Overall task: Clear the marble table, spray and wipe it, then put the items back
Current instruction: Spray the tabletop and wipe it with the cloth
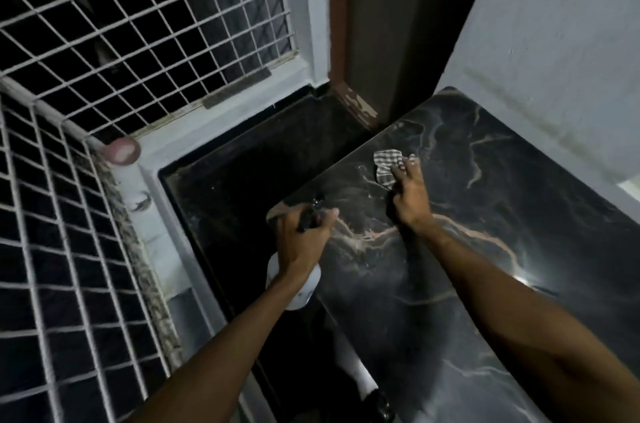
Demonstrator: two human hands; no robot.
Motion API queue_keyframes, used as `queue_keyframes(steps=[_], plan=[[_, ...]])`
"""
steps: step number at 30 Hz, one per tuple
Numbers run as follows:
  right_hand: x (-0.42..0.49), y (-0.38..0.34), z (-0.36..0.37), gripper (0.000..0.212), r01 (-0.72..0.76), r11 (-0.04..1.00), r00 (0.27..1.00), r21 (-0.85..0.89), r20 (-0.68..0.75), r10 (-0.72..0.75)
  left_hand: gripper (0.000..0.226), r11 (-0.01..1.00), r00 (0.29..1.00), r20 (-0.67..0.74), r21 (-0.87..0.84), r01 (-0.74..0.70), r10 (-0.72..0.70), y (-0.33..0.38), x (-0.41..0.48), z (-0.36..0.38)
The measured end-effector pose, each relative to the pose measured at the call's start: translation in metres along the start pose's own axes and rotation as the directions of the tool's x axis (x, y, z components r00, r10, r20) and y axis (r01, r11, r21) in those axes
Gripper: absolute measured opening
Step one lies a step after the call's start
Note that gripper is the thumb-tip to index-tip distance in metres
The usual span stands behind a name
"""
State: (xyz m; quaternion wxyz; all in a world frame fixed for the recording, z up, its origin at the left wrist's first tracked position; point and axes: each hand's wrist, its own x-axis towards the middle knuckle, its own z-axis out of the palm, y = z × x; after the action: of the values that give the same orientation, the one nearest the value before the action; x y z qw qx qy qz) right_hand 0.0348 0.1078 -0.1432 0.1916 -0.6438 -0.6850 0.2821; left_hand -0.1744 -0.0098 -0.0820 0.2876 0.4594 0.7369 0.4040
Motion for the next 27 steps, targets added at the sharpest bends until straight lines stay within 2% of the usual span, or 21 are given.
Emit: queue_keyframes(steps=[1,2,4,5,6,9,10,11,13,14,16,17,18,20,21,22,23,24,25,26,27], plan=[[-0.002,-0.012,0.007,0.068,-0.020,1.000,1.000,-0.015,-0.018,0.020,0.039,1.000,1.000,0.002,0.017,0.003,-0.003,-0.007,0.002,-0.008],[-0.008,-0.022,0.018,0.068,0.038,0.999,0.999,-0.018,0.007,-0.037,0.033,1.000,1.000,0.006,0.016,0.014,-0.014,-0.014,0.001,-0.014],[-0.025,-0.037,0.039,0.071,0.273,0.962,0.953,-0.027,0.141,-0.267,0.006,0.997,0.997,0.013,-0.004,0.075,-0.075,-0.032,0.000,-0.025],[-0.028,-0.043,0.046,0.073,0.365,0.931,0.914,-0.021,0.196,-0.354,0.009,0.993,0.994,-0.001,0.008,0.114,-0.114,-0.041,0.001,-0.031],[-0.023,-0.046,0.050,0.073,0.382,0.924,0.904,-0.006,0.212,-0.372,0.016,0.989,0.990,-0.003,0.029,0.144,-0.144,-0.051,0.001,-0.034],[-0.017,-0.071,0.066,0.070,0.096,0.995,0.994,0.015,0.058,-0.096,0.031,0.977,0.980,0.028,0.086,0.195,-0.198,-0.075,0.001,-0.047],[-0.025,-0.082,0.076,0.069,0.113,0.993,0.993,0.015,0.042,-0.114,0.038,0.977,0.981,0.036,0.100,0.187,-0.191,-0.083,0.000,-0.050],[-0.037,-0.090,0.087,0.069,0.224,0.975,0.970,0.005,0.097,-0.223,0.042,0.976,0.980,0.037,0.106,0.189,-0.194,-0.088,-0.003,-0.053],[-0.056,-0.097,0.102,0.074,0.452,0.892,0.865,0.002,0.242,-0.439,0.048,0.977,0.981,0.030,0.098,0.189,-0.193,-0.097,-0.006,-0.058],[-0.056,-0.098,0.106,0.076,0.461,0.887,0.856,0.014,0.257,-0.448,0.051,0.979,0.982,0.023,0.093,0.183,-0.186,-0.104,-0.008,-0.061],[-0.048,-0.106,0.106,0.075,0.253,0.966,0.953,0.049,0.159,-0.258,0.053,0.980,0.984,0.011,0.098,0.174,-0.176,-0.108,-0.010,-0.063],[-0.051,-0.115,0.110,0.074,0.186,0.982,0.974,0.044,0.122,-0.190,0.052,0.981,0.984,0.013,0.091,0.174,-0.175,-0.109,-0.012,-0.066],[-0.058,-0.124,0.113,0.073,0.214,0.976,0.968,0.030,0.127,-0.216,0.051,0.983,0.986,0.019,0.082,0.165,-0.167,-0.110,-0.014,-0.068],[-0.082,-0.123,0.120,0.073,0.439,0.898,0.873,-0.014,0.241,-0.423,0.049,0.989,0.990,0.027,0.068,0.135,-0.137,-0.111,-0.020,-0.071],[-0.090,-0.115,0.116,0.075,0.506,0.863,0.833,-0.022,0.271,-0.482,0.050,0.990,0.992,0.029,0.072,0.119,-0.121,-0.112,-0.022,-0.072],[-0.094,-0.103,0.106,0.077,0.473,0.881,0.854,-0.012,0.253,-0.455,0.052,0.990,0.993,0.034,0.078,0.114,-0.117,-0.113,-0.025,-0.071],[-0.094,-0.088,0.092,0.079,0.356,0.934,0.917,0.006,0.189,-0.351,0.055,0.990,0.992,0.039,0.091,0.112,-0.116,-0.113,-0.028,-0.069],[-0.093,-0.072,0.078,0.078,0.189,0.982,0.977,0.024,0.097,-0.191,0.056,0.989,0.993,0.043,0.105,0.106,-0.111,-0.110,-0.032,-0.067],[-0.096,-0.060,0.067,0.076,0.045,0.999,0.999,0.029,0.017,-0.046,0.056,0.988,0.993,0.046,0.113,0.101,-0.107,-0.107,-0.036,-0.064],[-0.105,-0.053,0.059,0.074,-0.013,1.000,1.000,0.009,-0.014,0.014,0.054,0.990,0.993,0.058,0.110,0.093,-0.100,-0.104,-0.041,-0.061],[-0.116,-0.051,0.056,0.073,0.029,0.999,1.000,-0.022,0.011,-0.028,0.051,0.991,0.992,0.079,0.101,0.086,-0.094,-0.101,-0.046,-0.057]])
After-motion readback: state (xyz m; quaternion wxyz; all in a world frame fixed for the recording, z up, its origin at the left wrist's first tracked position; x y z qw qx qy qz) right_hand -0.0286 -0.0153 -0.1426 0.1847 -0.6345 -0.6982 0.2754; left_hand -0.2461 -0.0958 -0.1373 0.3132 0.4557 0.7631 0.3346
